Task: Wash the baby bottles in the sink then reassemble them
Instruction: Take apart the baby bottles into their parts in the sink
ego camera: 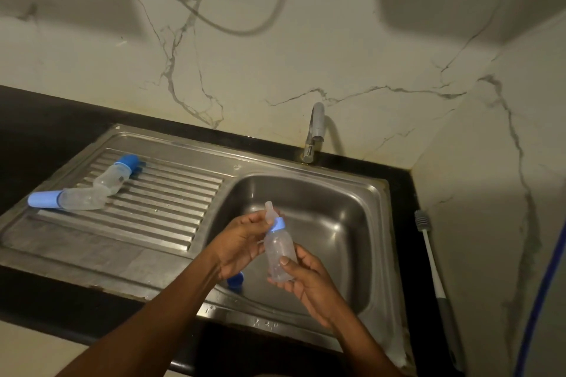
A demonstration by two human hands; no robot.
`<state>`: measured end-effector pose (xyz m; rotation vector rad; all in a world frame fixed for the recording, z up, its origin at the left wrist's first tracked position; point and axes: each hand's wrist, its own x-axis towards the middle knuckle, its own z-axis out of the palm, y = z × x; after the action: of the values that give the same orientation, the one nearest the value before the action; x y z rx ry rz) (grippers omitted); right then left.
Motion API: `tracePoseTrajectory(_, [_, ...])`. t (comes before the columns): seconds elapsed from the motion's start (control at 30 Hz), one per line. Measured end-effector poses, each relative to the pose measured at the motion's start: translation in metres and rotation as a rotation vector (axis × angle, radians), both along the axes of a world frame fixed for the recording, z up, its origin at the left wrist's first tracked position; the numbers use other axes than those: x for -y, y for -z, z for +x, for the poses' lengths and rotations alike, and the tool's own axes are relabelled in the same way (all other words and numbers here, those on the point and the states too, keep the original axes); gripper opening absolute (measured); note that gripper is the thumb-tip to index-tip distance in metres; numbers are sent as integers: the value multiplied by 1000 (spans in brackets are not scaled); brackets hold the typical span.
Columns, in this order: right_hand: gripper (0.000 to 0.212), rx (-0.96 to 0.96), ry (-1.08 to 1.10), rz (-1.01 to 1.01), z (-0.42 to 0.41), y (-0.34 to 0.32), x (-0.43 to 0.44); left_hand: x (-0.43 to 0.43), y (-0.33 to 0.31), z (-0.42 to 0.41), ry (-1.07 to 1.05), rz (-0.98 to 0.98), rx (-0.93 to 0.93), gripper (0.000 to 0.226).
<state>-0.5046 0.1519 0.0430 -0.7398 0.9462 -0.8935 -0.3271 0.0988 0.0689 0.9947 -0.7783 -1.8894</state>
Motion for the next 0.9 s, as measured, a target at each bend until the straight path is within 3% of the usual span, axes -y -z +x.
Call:
tracePoseTrajectory(0.13, [43, 8, 1, 6, -3, 1, -2, -2, -2, -5, -52, -24, 93, 50])
tracePoseTrajectory(0.2, [43, 17, 12, 11, -3, 2, -3, -4, -3, -6, -28, 8, 10, 54])
tracePoseTrajectory(0.3, [52, 22, 9, 25, -2, 2, -3, -3, -1, 0, 42, 36, -68, 51])
tracePoseTrajectory(0.4, [51, 17, -7, 21, -3, 3, -2, -3, -1, -3, 24, -15, 78, 44])
tracePoseTrajectory(0.47, [49, 0, -31, 5, -4, 5, -2, -3, -1, -7, -20, -5, 144, 52])
tracePoseTrajectory(0.6, [51, 6, -52, 12, -3, 6, -1, -2, 3, -2, 15, 50, -2, 50])
tracePoseTrajectory(0.67, [51, 5, -50, 23, -4, 9, 0, -2, 4, 0, 47, -4, 64, 43])
tracePoseTrajectory(0.77, [48, -177, -78, -11, -6, 13, 4, 0, 7, -2, -95, -55, 240, 37])
tracePoseTrajectory(0.83, [47, -357, -83, -50, -6, 17, 7, 2, 6, -1, -200, -44, 250, 43])
tracePoseTrajectory(0.9, [54, -421, -54, -61, -7, 26, 12, 3, 5, 4, -253, -24, 235, 50])
